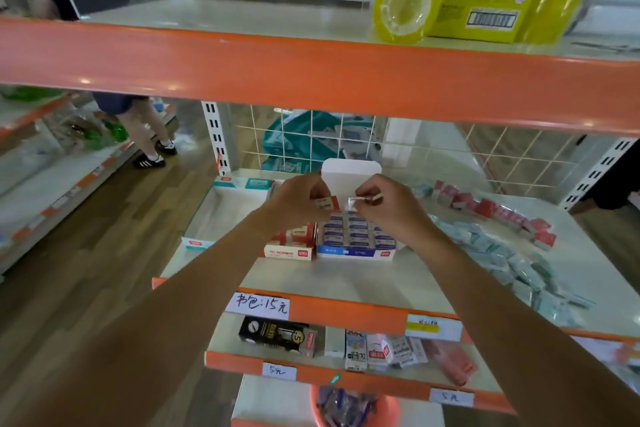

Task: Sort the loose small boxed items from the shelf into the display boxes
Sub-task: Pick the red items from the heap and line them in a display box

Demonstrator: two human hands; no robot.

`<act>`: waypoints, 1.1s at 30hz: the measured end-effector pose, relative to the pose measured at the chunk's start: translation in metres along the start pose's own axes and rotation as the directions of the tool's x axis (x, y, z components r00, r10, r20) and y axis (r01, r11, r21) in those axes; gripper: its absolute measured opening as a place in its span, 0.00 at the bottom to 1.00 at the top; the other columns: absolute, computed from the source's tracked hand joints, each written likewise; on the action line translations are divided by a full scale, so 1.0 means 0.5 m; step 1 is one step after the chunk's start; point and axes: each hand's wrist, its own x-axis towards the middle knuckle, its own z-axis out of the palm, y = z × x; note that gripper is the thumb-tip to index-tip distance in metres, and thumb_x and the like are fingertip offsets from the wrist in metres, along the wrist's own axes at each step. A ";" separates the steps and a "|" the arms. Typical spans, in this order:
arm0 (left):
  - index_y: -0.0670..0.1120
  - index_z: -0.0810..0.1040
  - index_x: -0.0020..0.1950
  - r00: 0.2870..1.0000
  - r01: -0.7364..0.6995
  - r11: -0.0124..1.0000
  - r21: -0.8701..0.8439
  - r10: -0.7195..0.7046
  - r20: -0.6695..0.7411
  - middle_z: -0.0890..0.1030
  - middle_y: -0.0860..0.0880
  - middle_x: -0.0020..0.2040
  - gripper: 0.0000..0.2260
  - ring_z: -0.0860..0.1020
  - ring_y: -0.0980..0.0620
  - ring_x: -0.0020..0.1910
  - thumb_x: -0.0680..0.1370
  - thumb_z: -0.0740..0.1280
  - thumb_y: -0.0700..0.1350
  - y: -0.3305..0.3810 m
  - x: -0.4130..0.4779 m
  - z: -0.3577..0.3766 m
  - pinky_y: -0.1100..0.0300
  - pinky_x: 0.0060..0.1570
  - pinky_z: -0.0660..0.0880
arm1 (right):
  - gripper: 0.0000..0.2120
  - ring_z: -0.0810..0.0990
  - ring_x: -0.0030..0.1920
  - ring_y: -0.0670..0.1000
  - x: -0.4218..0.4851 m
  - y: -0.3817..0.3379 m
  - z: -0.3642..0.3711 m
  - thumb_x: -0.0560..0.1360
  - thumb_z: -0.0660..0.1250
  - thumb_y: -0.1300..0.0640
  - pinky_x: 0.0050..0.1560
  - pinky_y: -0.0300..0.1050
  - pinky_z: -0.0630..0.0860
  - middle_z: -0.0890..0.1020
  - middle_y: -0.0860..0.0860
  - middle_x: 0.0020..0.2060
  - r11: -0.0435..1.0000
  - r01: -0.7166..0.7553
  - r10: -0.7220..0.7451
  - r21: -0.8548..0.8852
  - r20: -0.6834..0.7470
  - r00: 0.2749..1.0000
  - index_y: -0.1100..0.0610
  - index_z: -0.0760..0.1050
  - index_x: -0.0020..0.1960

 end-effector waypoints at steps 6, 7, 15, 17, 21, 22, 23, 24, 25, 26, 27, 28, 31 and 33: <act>0.52 0.76 0.44 1.000 -0.003 0.998 0.056 0.003 -0.002 0.79 0.56 0.44 0.11 0.78 0.55 0.43 0.70 0.76 0.44 -0.055 -0.024 -0.039 0.66 0.42 0.75 | 0.07 0.75 0.43 0.41 0.011 -0.036 0.033 0.74 0.71 0.58 0.42 0.31 0.70 0.78 0.42 0.44 0.997 0.040 -0.037 -0.059 0.050 0.998 0.53 0.78 0.51; 0.51 0.76 0.44 1.000 -0.006 0.998 0.067 0.005 0.005 0.79 0.55 0.45 0.10 0.78 0.54 0.44 0.69 0.76 0.44 -0.063 -0.028 -0.045 0.67 0.41 0.74 | 0.07 0.75 0.43 0.41 0.012 -0.041 0.039 0.74 0.71 0.58 0.40 0.29 0.68 0.78 0.43 0.44 0.997 0.045 -0.042 -0.070 0.052 0.998 0.53 0.78 0.51; 0.48 0.79 0.52 0.995 -0.007 0.981 0.194 -0.012 0.100 0.76 0.55 0.48 0.13 0.75 0.55 0.45 0.70 0.75 0.43 -0.109 -0.064 -0.067 0.70 0.37 0.69 | 0.06 0.79 0.48 0.45 0.023 -0.082 0.093 0.74 0.71 0.56 0.48 0.38 0.75 0.82 0.46 0.48 0.995 0.088 -0.082 -0.043 0.130 0.988 0.54 0.79 0.51; 0.49 0.79 0.51 0.994 -0.007 0.977 0.211 -0.017 0.108 0.76 0.55 0.47 0.12 0.74 0.56 0.44 0.70 0.74 0.41 -0.121 -0.069 -0.065 0.71 0.36 0.67 | 0.06 0.79 0.47 0.45 0.022 -0.091 0.105 0.74 0.72 0.56 0.48 0.38 0.75 0.82 0.47 0.47 0.992 0.115 -0.106 -0.051 0.146 0.984 0.54 0.79 0.50; 0.50 0.80 0.50 0.993 -0.018 0.975 0.222 -0.009 0.120 0.77 0.54 0.47 0.09 0.74 0.56 0.45 0.72 0.71 0.39 -0.141 -0.077 -0.063 0.71 0.37 0.67 | 0.03 0.78 0.41 0.41 0.020 -0.103 0.123 0.73 0.72 0.56 0.42 0.34 0.72 0.83 0.46 0.43 0.984 0.151 -0.134 -0.090 0.171 0.976 0.52 0.80 0.46; 0.50 0.80 0.50 0.992 -0.021 0.974 0.225 -0.008 0.124 0.78 0.52 0.48 0.09 0.75 0.55 0.46 0.72 0.71 0.39 -0.145 -0.076 -0.063 0.70 0.39 0.68 | 0.03 0.77 0.40 0.40 0.020 -0.106 0.126 0.73 0.72 0.56 0.40 0.33 0.71 0.82 0.45 0.42 0.982 0.155 -0.135 -0.107 0.175 0.975 0.52 0.80 0.46; 0.49 0.80 0.51 0.991 -0.024 0.973 0.231 -0.006 0.130 0.79 0.51 0.49 0.09 0.75 0.55 0.46 0.72 0.71 0.40 -0.147 -0.076 -0.063 0.68 0.41 0.69 | 0.02 0.77 0.40 0.40 0.020 -0.109 0.128 0.73 0.72 0.56 0.39 0.33 0.70 0.81 0.45 0.41 0.979 0.159 -0.135 -0.126 0.181 0.974 0.53 0.80 0.46; 0.49 0.80 0.51 0.990 -0.031 0.971 0.239 -0.002 0.139 0.80 0.51 0.50 0.09 0.76 0.54 0.47 0.72 0.72 0.40 -0.147 -0.074 -0.063 0.67 0.42 0.70 | 0.02 0.77 0.40 0.41 0.021 -0.113 0.130 0.73 0.72 0.56 0.39 0.33 0.71 0.81 0.45 0.41 0.976 0.163 -0.134 -0.145 0.192 0.972 0.53 0.80 0.46; 0.49 0.80 0.52 0.989 -0.039 0.969 0.246 0.002 0.147 0.80 0.51 0.51 0.10 0.76 0.54 0.47 0.72 0.72 0.41 -0.148 -0.073 -0.063 0.66 0.43 0.70 | 0.02 0.78 0.41 0.43 0.022 -0.116 0.131 0.73 0.72 0.56 0.39 0.35 0.72 0.82 0.46 0.42 0.972 0.167 -0.131 -0.167 0.207 0.970 0.54 0.80 0.46; 0.49 0.81 0.53 0.988 -0.042 0.967 0.252 0.002 0.156 0.80 0.51 0.51 0.11 0.76 0.55 0.47 0.72 0.73 0.42 -0.148 -0.071 -0.063 0.66 0.43 0.70 | 0.03 0.78 0.41 0.45 0.023 -0.118 0.132 0.74 0.71 0.56 0.39 0.37 0.73 0.82 0.47 0.43 0.967 0.167 -0.122 -0.193 0.224 0.967 0.55 0.80 0.45; 0.49 0.80 0.55 0.986 -0.047 0.965 0.256 0.004 0.166 0.80 0.51 0.52 0.12 0.76 0.55 0.47 0.72 0.73 0.43 -0.149 -0.070 -0.065 0.67 0.43 0.70 | 0.03 0.78 0.41 0.46 0.024 -0.120 0.133 0.74 0.71 0.56 0.39 0.39 0.73 0.82 0.48 0.43 0.961 0.164 -0.109 -0.222 0.240 0.965 0.56 0.80 0.45; 0.49 0.80 0.56 0.984 -0.053 0.965 0.258 0.007 0.177 0.80 0.51 0.53 0.12 0.75 0.55 0.47 0.73 0.73 0.43 -0.148 -0.069 -0.067 0.68 0.42 0.69 | 0.03 0.78 0.41 0.47 0.024 -0.121 0.134 0.74 0.70 0.56 0.38 0.39 0.73 0.82 0.49 0.43 0.955 0.156 -0.091 -0.251 0.252 0.963 0.56 0.79 0.44; 0.48 0.80 0.58 0.975 -0.085 0.964 0.252 0.028 0.222 0.80 0.50 0.55 0.13 0.74 0.56 0.47 0.75 0.71 0.43 -0.146 -0.070 -0.076 0.69 0.43 0.69 | 0.03 0.79 0.44 0.49 0.026 -0.121 0.134 0.74 0.70 0.57 0.41 0.42 0.76 0.82 0.50 0.44 0.950 0.113 -0.033 -0.292 0.265 0.964 0.57 0.79 0.44; 0.48 0.80 0.59 0.967 -0.104 0.963 0.249 0.039 0.251 0.79 0.50 0.56 0.12 0.73 0.56 0.48 0.76 0.69 0.41 -0.144 -0.074 -0.083 0.68 0.45 0.69 | 0.03 0.79 0.45 0.50 0.029 -0.124 0.135 0.74 0.70 0.57 0.44 0.44 0.78 0.82 0.51 0.45 0.948 0.100 -0.015 -0.301 0.272 0.962 0.57 0.78 0.44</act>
